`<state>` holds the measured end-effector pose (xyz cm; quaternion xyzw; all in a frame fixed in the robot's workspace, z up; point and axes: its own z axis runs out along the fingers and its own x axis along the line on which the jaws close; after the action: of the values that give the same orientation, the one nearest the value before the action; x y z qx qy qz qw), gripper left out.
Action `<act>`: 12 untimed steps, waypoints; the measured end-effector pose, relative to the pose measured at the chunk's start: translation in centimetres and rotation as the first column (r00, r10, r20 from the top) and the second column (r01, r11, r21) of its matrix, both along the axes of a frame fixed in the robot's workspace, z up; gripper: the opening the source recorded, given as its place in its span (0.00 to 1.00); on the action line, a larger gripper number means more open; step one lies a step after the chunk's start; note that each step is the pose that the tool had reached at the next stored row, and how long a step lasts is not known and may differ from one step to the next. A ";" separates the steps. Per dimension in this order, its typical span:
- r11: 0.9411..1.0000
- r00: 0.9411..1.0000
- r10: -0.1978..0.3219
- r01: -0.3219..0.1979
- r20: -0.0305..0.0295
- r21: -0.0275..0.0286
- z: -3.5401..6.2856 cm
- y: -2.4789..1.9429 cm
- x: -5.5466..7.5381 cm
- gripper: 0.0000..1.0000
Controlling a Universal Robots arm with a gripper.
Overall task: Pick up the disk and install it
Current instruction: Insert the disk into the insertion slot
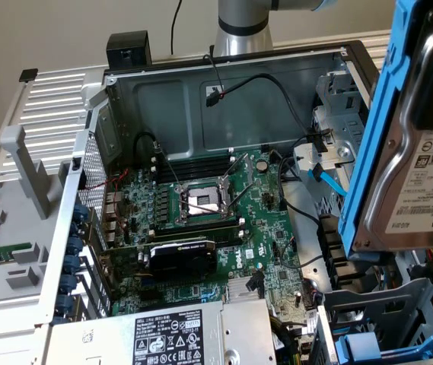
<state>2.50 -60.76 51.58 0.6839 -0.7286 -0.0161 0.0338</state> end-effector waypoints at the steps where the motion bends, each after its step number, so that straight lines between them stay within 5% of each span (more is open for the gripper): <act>1: 1.000 1.000 0.000 0.000 0.000 0.000 0.00 -0.01 0.0 0.37; 12: 1.000 1.000 0.000 0.000 0.000 0.000 -1.07 -0.09 0.0 0.37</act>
<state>2.51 -60.85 50.51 0.6837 -0.7288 -0.0163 0.0336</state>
